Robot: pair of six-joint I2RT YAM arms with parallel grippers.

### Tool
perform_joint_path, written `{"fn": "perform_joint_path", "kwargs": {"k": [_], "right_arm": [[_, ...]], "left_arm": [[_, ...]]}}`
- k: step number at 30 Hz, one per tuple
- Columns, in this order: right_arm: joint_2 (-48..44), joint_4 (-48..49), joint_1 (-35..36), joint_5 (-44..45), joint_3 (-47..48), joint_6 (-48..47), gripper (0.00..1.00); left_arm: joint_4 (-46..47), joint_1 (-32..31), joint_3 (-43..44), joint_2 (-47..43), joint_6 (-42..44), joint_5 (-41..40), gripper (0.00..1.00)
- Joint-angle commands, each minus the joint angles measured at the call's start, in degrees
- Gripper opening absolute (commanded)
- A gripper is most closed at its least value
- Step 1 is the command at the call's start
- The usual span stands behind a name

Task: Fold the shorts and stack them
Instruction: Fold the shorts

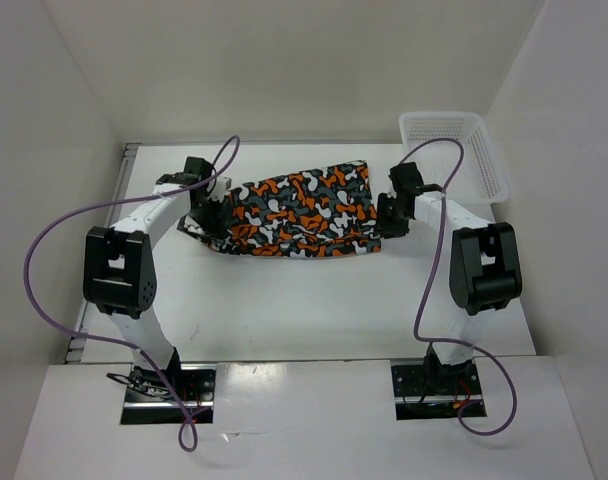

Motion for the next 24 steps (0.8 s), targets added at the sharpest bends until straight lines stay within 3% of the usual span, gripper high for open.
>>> {"fn": "perform_joint_path", "kwargs": {"k": [1, 5, 10, 13, 17, 19, 24], "right_arm": [[0.61, 3.71, -0.18, 0.47, -0.79, 0.93, 0.42], [1.84, 5.02, -0.18, -0.32, -1.31, 1.54, 0.42], [3.6, 6.35, -0.18, 0.11, -0.79, 1.55, 0.42], [4.22, 6.87, -0.18, 2.49, -0.79, 1.55, 0.49], [5.88, 7.4, -0.18, 1.97, -1.31, 1.55, 0.49], [5.89, 7.4, -0.18, 1.96, -1.31, 0.68, 0.47], [6.41, 10.12, -0.18, 7.4, -1.93, -3.8, 0.17]], "left_arm": [[0.01, 0.11, 5.98, 1.14, -0.99, 1.99, 0.85], [-0.61, 0.11, 7.66, 3.34, -0.99, 6.57, 0.88], [-0.61, 0.11, 7.14, 6.07, -0.99, 6.57, 0.86], [-1.13, 0.11, 7.14, 7.21, -0.99, 6.57, 0.83], [-1.13, 0.11, 8.28, 7.74, -0.99, 7.81, 0.69], [-1.13, 0.11, 8.28, 8.26, -0.99, 7.81, 0.56], [-1.13, 0.11, 8.28, 8.26, -0.99, 6.75, 0.28]]}}
